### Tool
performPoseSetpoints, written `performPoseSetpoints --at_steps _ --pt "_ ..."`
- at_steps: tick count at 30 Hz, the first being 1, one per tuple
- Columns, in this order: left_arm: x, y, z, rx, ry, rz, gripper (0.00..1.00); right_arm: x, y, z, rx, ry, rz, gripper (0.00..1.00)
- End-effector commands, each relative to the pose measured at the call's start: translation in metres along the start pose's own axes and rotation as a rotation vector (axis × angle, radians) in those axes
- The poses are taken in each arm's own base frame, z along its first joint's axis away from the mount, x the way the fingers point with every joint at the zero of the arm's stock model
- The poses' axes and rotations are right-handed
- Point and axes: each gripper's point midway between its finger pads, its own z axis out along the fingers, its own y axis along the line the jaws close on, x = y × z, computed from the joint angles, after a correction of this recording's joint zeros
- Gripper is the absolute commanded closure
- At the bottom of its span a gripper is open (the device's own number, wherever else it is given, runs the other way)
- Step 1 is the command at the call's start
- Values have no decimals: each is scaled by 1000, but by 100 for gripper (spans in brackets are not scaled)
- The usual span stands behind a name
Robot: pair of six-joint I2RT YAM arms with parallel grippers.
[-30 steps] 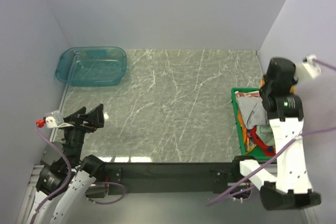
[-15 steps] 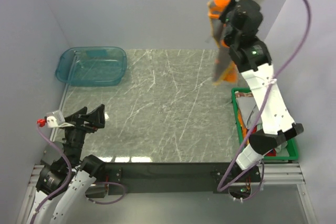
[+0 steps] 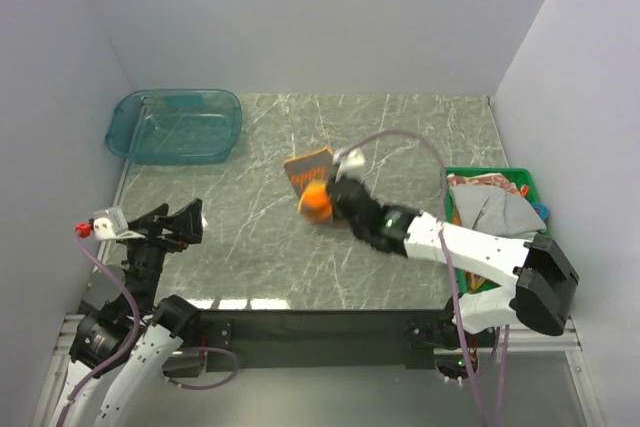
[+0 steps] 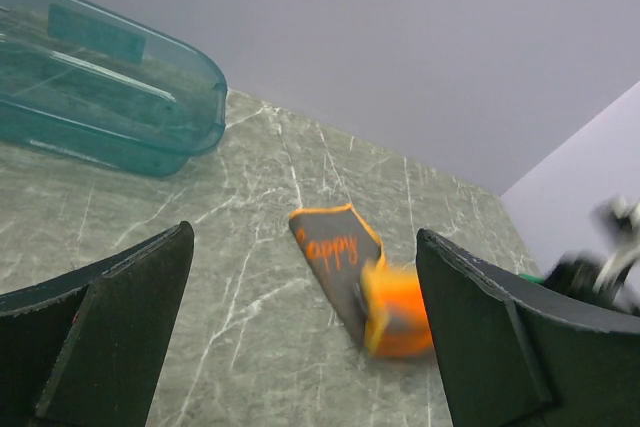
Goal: Fold and stack the towels
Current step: Move the towel to the center of the board
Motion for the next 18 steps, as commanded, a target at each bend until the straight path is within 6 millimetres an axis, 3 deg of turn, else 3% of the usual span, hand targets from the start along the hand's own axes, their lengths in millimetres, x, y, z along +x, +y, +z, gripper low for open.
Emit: performPoseSetpoints --at_steps 1,3,4,6,7,11,12,14,15,17,18 --pt "-10 -7 1 20 -17 5 0 44 40 -39 -127 76 78 74" --pt "-8 -7 2 18 -12 9 1 71 44 -53 -133 134 76 65" --pt "-7 -7 3 19 -9 8 1 84 43 -62 -128 167 67 49" --pt "-2 -11 8 27 16 9 1 92 45 -79 -165 185 58 30" --pt "1 -13 10 29 32 9 1 88 42 -86 -180 183 76 27" --pt "26 -24 28 30 157 -8 1 60 32 -87 -174 99 55 23" --pt "41 -29 38 32 223 3 1 45 23 -79 -139 76 69 23" --pt "51 -37 48 30 283 -19 1 36 12 -60 -91 87 79 25" --pt "73 -39 57 20 370 -6 1 25 -9 -43 -33 89 136 27" --pt "82 -53 71 41 421 -32 1 26 -9 -27 -69 129 204 32" --pt "108 -58 79 53 519 -30 1 26 -27 -14 -35 131 247 34"
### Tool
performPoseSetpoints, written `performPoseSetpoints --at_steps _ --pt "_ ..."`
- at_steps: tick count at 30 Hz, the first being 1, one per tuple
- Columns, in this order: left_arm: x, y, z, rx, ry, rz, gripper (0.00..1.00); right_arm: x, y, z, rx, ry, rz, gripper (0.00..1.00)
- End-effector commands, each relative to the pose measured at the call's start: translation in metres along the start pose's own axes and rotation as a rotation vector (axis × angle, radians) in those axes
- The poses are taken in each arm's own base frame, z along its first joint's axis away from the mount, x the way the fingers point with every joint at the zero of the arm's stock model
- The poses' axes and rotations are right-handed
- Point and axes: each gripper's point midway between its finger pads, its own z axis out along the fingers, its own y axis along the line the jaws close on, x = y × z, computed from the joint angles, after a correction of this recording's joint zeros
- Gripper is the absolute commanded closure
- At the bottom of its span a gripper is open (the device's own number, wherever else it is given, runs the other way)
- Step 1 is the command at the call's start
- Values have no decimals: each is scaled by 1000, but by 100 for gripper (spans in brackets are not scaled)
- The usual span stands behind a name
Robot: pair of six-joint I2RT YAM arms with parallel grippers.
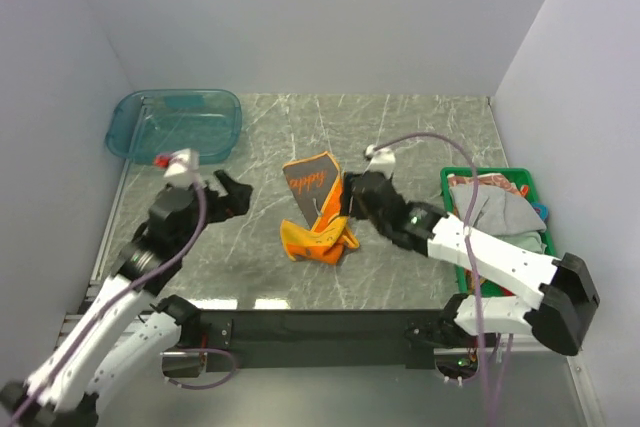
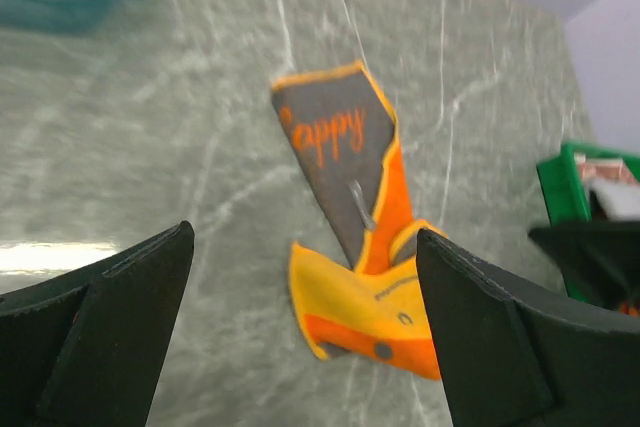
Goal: Fold and stack the towels
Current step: Move the towel to the center of the board, then flatten out the crumpled towel
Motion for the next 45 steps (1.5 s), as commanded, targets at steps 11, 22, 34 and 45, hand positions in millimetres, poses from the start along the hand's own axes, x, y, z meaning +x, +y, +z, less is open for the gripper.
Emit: performPoseSetpoints --at_steps 11,22,34,45 --pt "91 -112 166 126 477 -8 5 66 -45 38 -60 155 289 36" --pt "163 -139 260 -24 561 166 27 93 -62 35 -70 112 368 37" --pt "211 -108 287 -162 589 243 43 107 -62 41 -94 125 362 37" --pt "226 -115 287 -161 597 263 82 125 -57 48 -115 201 322 37"
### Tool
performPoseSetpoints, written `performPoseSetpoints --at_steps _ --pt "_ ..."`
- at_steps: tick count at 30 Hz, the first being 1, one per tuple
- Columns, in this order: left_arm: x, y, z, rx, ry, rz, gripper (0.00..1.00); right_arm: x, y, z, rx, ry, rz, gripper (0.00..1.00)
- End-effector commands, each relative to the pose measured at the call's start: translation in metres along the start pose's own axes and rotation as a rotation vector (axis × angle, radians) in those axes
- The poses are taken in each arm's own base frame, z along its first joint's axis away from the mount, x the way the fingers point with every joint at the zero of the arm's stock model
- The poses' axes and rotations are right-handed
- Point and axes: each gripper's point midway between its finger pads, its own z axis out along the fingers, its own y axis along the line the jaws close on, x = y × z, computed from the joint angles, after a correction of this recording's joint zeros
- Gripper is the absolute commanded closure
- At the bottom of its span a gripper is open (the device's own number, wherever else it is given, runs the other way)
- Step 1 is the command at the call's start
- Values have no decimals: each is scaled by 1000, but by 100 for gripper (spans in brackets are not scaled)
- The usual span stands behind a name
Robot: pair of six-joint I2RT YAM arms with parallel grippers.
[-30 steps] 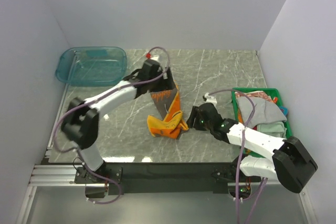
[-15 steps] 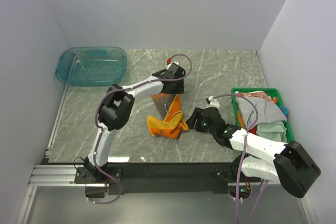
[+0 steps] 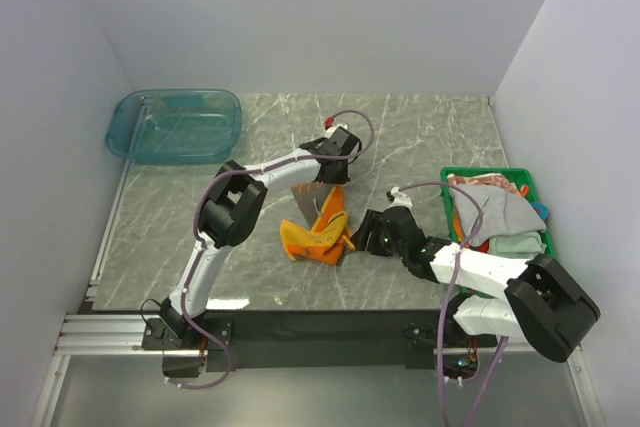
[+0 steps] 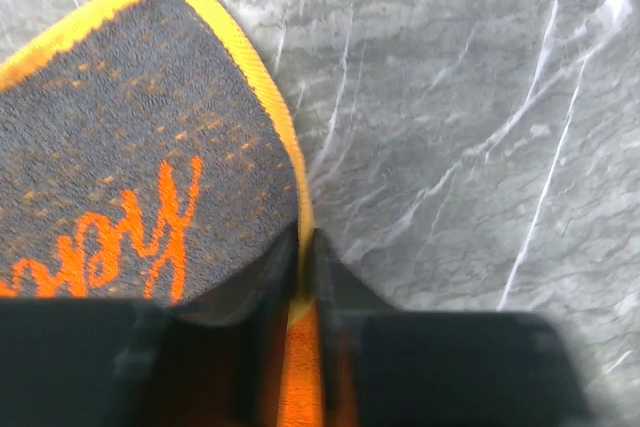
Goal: Fold and stack the towels
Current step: Flatten out the crumpled towel
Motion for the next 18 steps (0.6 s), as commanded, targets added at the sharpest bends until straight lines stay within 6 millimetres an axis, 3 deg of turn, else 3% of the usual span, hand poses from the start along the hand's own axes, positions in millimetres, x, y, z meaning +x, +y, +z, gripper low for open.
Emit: performPoseSetpoints --at_steps 1,3,7,8,10,11,12,14,15,16,18 --pt "-15 -6 -6 -5 -44 8 88 -4 8 4 -40 -2 -18 37" --pt "-23 -6 -14 -5 -68 8 99 -1 9 5 -39 14 -31 37" --pt "-39 -6 -38 4 -113 14 99 -1 12 6 -47 26 -39 37" --pt "-50 -8 -53 17 -143 10 99 -2 10 6 -39 21 -38 37" --pt "-53 1 -64 -3 -162 14 99 -2 9 5 -32 16 -31 37" --pt "-64 0 -82 13 -197 2 99 -4 9 5 -29 11 -30 37" --pt "-58 6 -86 7 -191 3 99 -5 7 4 -24 6 -29 37" --pt "-69 7 -114 32 -225 -17 99 -7 7 2 -17 -3 -34 37" --pt "-59 15 -117 21 -212 -20 99 -11 7 0 -9 -16 -37 37" --pt "-67 19 -137 27 -247 -36 99 -14 9 -2 -14 -24 -39 37" --pt "-48 41 -144 -13 -231 -55 99 -20 10 -7 -15 -45 -52 36"
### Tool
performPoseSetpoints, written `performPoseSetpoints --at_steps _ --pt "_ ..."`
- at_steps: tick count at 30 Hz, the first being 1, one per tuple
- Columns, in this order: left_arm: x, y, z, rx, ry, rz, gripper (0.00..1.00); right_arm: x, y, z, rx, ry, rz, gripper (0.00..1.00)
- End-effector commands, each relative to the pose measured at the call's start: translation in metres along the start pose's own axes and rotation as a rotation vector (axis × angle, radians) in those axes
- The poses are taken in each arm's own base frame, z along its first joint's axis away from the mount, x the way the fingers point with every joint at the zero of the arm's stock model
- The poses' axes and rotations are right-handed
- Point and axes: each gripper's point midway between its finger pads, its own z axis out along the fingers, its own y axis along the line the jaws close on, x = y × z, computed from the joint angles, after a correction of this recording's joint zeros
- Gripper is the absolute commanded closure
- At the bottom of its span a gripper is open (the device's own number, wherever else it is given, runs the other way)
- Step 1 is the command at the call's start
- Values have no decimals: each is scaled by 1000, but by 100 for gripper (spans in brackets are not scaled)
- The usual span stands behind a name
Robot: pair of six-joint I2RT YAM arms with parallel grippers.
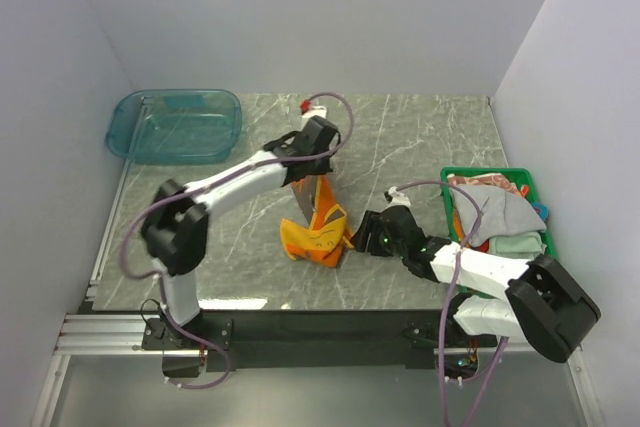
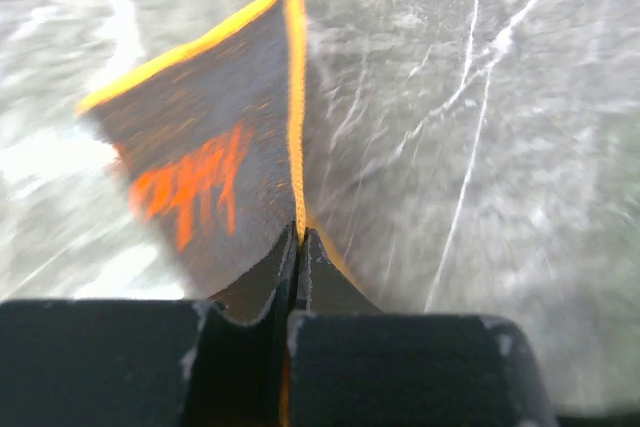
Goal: Fold and stack the towels
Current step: Flatten out the crumpled towel
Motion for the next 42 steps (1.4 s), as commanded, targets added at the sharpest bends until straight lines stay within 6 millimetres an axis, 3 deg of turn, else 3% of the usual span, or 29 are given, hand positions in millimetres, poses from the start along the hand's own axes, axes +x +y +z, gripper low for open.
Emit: performPoseSetpoints --at_steps 1,2,4,5,7,8,10,11,12,13,14,16,18,19,21,22,23,28,33,34,37,39,40,42 --pt "-20 26 -52 -20 -96 -66 99 -28 10 -10 -5 -80 -21 37" --pt "4 45 -51 -59 -59 -64 99 -30 11 -13 -6 -85 -36 37" --pt "5 61 -72 -45 -85 -143 99 -39 16 -16 -7 -106 -52 37" --pt "34 81 -70 -80 -42 -147 99 -42 17 -17 -7 -109 -68 37" --pt "40 99 -87 -78 -73 -226 99 -50 24 -19 -10 -118 -85 37" --pt "70 120 -85 -119 -34 -229 99 -51 25 -18 -8 -115 -107 37" --pt "77 140 -95 -131 -71 -312 99 -62 37 -19 -28 -128 -128 38" --pt "104 157 -93 -161 -33 -323 99 -62 40 -16 -27 -119 -155 39" --pt "112 162 -94 -155 -27 -365 99 -61 40 -15 -13 -103 -169 39" --pt "110 172 -98 -152 -50 -412 99 -71 51 -15 -26 -116 -183 41" --pt "128 183 -96 -166 -34 -429 99 -67 50 -9 -5 -91 -207 41" --pt "129 193 -99 -156 -61 -496 99 -71 62 -4 -12 -82 -232 42" --pt "137 205 -98 -166 -64 -536 99 -58 60 9 19 -20 -267 42" --pt "136 204 -99 -152 -71 -544 99 -56 71 12 5 -8 -288 42" --pt "139 209 -99 -153 -73 -561 99 -37 69 26 36 67 -322 42" --pt "140 208 -99 -145 -72 -562 99 -37 78 29 26 76 -330 42" --pt "144 210 -98 -147 -67 -566 99 -25 81 36 33 112 -342 42" --pt "144 216 -95 -150 -74 -576 99 -5 93 53 9 172 -315 36" --pt "140 226 -94 -165 -90 -597 99 14 77 61 65 237 -298 39" --pt "140 227 -93 -164 -90 -601 99 11 67 61 113 227 -299 52" --pt "134 230 -89 -163 -96 -622 99 -1 26 50 261 183 -270 69" --pt "123 229 -86 -151 -114 -631 99 -15 4 37 329 141 -236 77" --pt "124 228 -81 -151 -93 -633 99 -18 -17 31 380 133 -208 84" --pt "109 223 -75 -124 -111 -646 99 -25 -38 12 441 98 -173 88"
